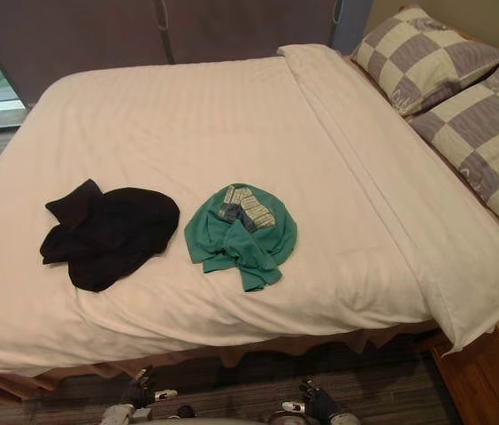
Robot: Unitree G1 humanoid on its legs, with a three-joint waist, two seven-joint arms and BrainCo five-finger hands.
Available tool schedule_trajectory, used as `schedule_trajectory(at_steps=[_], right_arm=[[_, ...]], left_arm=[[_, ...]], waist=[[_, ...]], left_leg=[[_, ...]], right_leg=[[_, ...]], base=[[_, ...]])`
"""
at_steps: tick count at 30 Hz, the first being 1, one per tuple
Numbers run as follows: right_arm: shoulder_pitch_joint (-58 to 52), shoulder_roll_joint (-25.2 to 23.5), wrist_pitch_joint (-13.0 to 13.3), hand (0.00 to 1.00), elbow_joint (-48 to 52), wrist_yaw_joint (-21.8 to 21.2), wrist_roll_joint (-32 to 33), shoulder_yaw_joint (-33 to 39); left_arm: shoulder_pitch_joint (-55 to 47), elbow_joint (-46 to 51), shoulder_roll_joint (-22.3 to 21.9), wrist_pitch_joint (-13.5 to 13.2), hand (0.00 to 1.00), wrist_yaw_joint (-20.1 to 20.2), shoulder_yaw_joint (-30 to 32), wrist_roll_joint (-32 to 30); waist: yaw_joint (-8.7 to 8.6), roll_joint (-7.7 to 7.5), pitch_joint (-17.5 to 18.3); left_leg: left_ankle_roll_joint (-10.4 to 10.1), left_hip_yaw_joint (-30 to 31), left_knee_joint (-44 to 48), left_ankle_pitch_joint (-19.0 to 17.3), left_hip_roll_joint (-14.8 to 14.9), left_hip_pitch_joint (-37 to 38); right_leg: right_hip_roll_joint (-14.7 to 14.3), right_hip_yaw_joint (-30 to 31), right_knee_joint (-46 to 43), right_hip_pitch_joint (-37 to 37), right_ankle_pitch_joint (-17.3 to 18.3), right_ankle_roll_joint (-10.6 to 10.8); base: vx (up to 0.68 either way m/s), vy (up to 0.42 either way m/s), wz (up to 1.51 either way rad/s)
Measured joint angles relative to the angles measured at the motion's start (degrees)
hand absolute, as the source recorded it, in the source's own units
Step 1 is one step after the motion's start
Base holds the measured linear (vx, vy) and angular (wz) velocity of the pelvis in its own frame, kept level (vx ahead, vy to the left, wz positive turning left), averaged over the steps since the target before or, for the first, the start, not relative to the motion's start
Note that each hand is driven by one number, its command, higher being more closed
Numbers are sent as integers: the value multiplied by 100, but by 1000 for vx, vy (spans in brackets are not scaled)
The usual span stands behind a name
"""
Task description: Tidy the bed and pick cloth on bed and put in laundry
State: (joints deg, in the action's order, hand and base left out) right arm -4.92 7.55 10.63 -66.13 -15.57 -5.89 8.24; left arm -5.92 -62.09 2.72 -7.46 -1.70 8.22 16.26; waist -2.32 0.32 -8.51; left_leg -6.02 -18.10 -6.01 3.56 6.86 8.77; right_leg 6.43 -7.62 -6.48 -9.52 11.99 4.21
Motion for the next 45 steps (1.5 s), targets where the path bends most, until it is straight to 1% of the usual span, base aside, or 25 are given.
schedule_trajectory(at_steps=[1,3,4,7,10,12,13,14,16,17,19,20,22,23,24,26,29,30,32,33,36,38,40,43,45], right_arm=[[-19,-27,-183,0,-1,122,278,75],[-78,-89,-376,0,9,336,699,235],[-145,-155,-539,0,13,557,1171,400],[-326,-318,-760,0,105,1102,2214,1059],[-507,-379,-865,0,332,1597,3072,1911],[-550,-302,-914,0,479,1881,3456,2556],[-584,-181,-948,0,648,2112,3643,3141],[-589,-153,-949,0,695,2154,3677,3266],[-592,156,-1013,0,957,2297,3724,4057],[-597,237,-1039,0,1000,2312,3721,4251],[-637,509,-1091,0,1059,2335,3705,5013],[-649,560,-1089,0,1060,2347,3704,5193],[-671,759,-1011,0,1074,2317,3706,5775],[-669,812,-968,0,1091,2308,3691,5885],[-660,946,-868,0,1133,2292,3593,6025],[-643,1243,-748,0,1185,2211,3335,6172],[-494,1856,-572,0,1099,1956,2737,6487],[-457,1925,-543,0,1084,1920,2673,6519],[-356,2050,-510,0,998,1757,2465,6478],[-334,2050,-513,0,981,1721,2457,6417],[-196,1994,-509,0,821,1618,2228,5974],[-191,1835,-476,0,821,1613,2082,5738],[-255,1559,-426,0,826,1641,2020,5543],[-435,1215,-428,0,886,1732,1893,5224],[-610,997,-448,0,1014,1766,1848,5072]], left_arm=[[-11,-20,-34,165,0,-308,183,537],[-22,-50,-42,315,0,-652,389,1106],[-24,-60,-55,389,0,-967,616,1563],[-65,-190,-96,425,0,-1577,1428,2354],[-131,-96,59,394,0,-2105,2431,2780],[-172,121,315,378,0,-2328,3108,2816],[-184,340,553,368,0,-2428,3796,2812],[-190,391,606,364,0,-2466,3937,2807],[-224,670,969,351,0,-2658,4849,2678],[-225,743,1037,333,0,-2721,5028,2638],[-205,1010,1314,311,0,-2844,5639,2419],[-190,1059,1399,301,0,-2866,5763,2301],[-143,1481,1749,265,0,-2987,6035,1413],[-103,1601,1866,257,0,-3002,6039,1107],[-83,1805,2156,176,0,-3004,5973,585],[28,2114,2700,144,0,-3003,5646,63],[456,2151,3923,-16,0,-2952,4653,-506],[600,2151,4106,-45,0,-2932,4470,-606],[1308,2173,4695,-93,0,-2726,3638,-911],[1449,2237,4785,-89,0,-2667,3411,-964],[2024,2642,4969,-16,0,-2205,2549,-1500],[2348,2840,4970,73,0,-1919,2187,-1607],[2630,2982,4969,207,0,-1665,1824,-2004],[2681,2989,4969,223,0,-1484,1649,-2536],[2702,2991,4969,205,0,-1455,1637,-2638]], waist=[[4,0,0],[0,0,0],[13,-5,3],[46,6,11],[207,69,46],[267,73,46],[317,70,86],[330,66,96],[370,38,163],[378,26,183],[452,-32,342],[466,-55,396],[499,-140,532],[501,-186,579],[509,-238,639],[514,-288,677],[510,-268,719],[504,-261,723],[465,-241,735],[446,-236,735],[298,-164,769],[195,-138,792],[82,-33,706],[-4,71,613],[-55,64,605]], left_leg=[[-1,39,1,1,1,-2],[-1,146,0,1,0,2],[-1,234,-1,1,-8,-3],[-3,326,-3,2,-14,-3],[-6,283,-3,0,-13,-4],[-14,276,-3,-17,-27,1],[-21,263,-3,-56,-30,-3],[-24,259,-4,-64,-31,-5],[-31,221,-4,-112,-48,-11],[-29,219,-4,-117,-55,-12],[-30,219,-3,-150,-72,-20],[-31,222,-3,-159,-72,-27],[-29,233,-3,-182,-74,-44],[-30,233,-2,-185,-74,-51],[-29,239,-2,-191,-76,-56],[-17,264,-2,-200,-83,-60],[17,264,0,-182,-144,-114],[28,267,1,-174,-159,-122],[73,277,2,-135,-191,-173],[79,277,3,-125,-197,-174],[105,268,2,-82,-207,-218],[119,268,2,-44,-208,-334],[144,251,2,-3,-206,-387],[156,134,3,8,-204,-381],[156,107,3,8,-202,-378]], right_leg=[[-3,-48,-1,-24,14,-19],[-3,-142,-1,-85,47,-33],[3,-227,-22,-126,103,-43],[20,-414,-101,-204,234,-50],[28,-445,-105,-218,253,-50],[51,-530,-41,-314,253,-50],[51,-579,-42,-322,251,-47],[53,-579,-42,-320,251,-47],[76,-579,-43,-333,247,-42],[82,-579,-44,-332,246,-41],[99,-587,-45,-325,246,-42],[99,-588,-45,-321,245,-43],[97,-589,-57,-311,244,-47],[97,-588,-66,-303,244,-48],[97,-586,-87,-296,245,-51],[107,-568,-167,-263,245,-55],[163,-424,-257,-149,244,-57],[173,-406,-257,-138,244,-57],[187,-316,-257,-81,237,-67],[187,-266,-257,-66,236,-67],[181,-120,-260,33,222,-72],[176,-94,-268,118,215,-74],[166,-17,-276,217,180,-67],[162,167,-368,310,164,-63],[161,216,-394,338,163,-65]], base=[[56,-21,13],[52,-29,27],[47,-41,43],[28,-35,29],[26,-15,6],[12,2,13],[1,8,9],[0,0,0],[42,23,-3],[53,24,-1],[63,16,2],[76,9,5],[71,6,7],[52,8,7],[30,13,7],[2,32,7],[-35,51,-1],[-63,50,0],[-58,36,-1],[-42,25,-4],[-52,9,-7],[-71,-4,-2],[-59,12,-5],[-30,26,-20],[-18,16,-12]])
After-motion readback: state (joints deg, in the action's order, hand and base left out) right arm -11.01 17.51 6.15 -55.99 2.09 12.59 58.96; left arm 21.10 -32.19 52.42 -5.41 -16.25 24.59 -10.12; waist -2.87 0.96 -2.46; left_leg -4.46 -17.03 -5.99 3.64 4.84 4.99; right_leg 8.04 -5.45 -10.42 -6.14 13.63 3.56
